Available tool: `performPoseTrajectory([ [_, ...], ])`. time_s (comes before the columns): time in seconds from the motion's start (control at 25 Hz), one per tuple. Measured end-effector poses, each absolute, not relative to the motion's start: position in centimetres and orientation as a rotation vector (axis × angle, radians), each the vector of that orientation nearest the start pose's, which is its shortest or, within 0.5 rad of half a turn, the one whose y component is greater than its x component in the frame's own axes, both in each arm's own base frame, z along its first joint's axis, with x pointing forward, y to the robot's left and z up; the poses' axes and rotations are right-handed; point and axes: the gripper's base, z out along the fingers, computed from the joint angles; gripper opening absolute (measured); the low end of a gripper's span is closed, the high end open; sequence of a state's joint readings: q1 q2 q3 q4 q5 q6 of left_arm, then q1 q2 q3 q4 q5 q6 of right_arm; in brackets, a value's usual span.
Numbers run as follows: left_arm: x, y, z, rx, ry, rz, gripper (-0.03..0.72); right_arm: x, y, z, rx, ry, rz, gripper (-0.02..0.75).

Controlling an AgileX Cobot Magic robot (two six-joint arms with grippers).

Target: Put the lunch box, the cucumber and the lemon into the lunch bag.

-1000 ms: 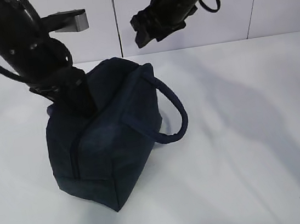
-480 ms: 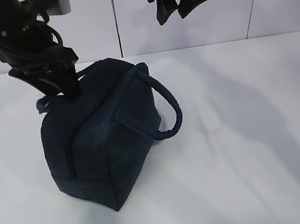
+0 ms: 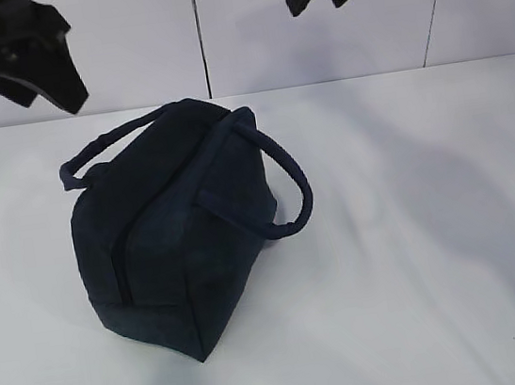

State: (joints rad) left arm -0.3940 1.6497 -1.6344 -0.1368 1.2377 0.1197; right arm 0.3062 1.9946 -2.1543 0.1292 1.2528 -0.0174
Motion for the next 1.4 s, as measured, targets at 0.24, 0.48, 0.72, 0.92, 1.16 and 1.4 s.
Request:
performPoseTrajectory([
  [0.24,27.9,-12.9,40.0,0.650,2.544,-0.280,0.407,36.1,12.2,39.3,-0.414,2.571,0.216,0.424],
  [0.48,22.5,-10.6,41.8,0.641,2.484,-0.287,0.400,30.0,9.6,40.1,-0.434,2.585,0.117,0.424],
  [0.72,16.1,-8.0,44.0,0.621,2.354,-0.301,0.394,23.0,7.3,42.2,-0.425,2.505,0.109,0.424],
  [0.92,10.7,-5.7,44.9,0.602,2.236,-0.311,0.385,17.6,5.4,43.2,-0.412,2.422,0.100,0.424],
  [1.16,4.8,-3.3,44.3,0.580,2.113,-0.321,0.384,12.4,3.6,43.3,-0.395,2.334,0.095,0.424],
  [1.4,0.4,-1.5,41.7,0.558,2.038,-0.335,0.384,7.2,1.9,41.8,-0.380,2.258,0.099,0.424],
])
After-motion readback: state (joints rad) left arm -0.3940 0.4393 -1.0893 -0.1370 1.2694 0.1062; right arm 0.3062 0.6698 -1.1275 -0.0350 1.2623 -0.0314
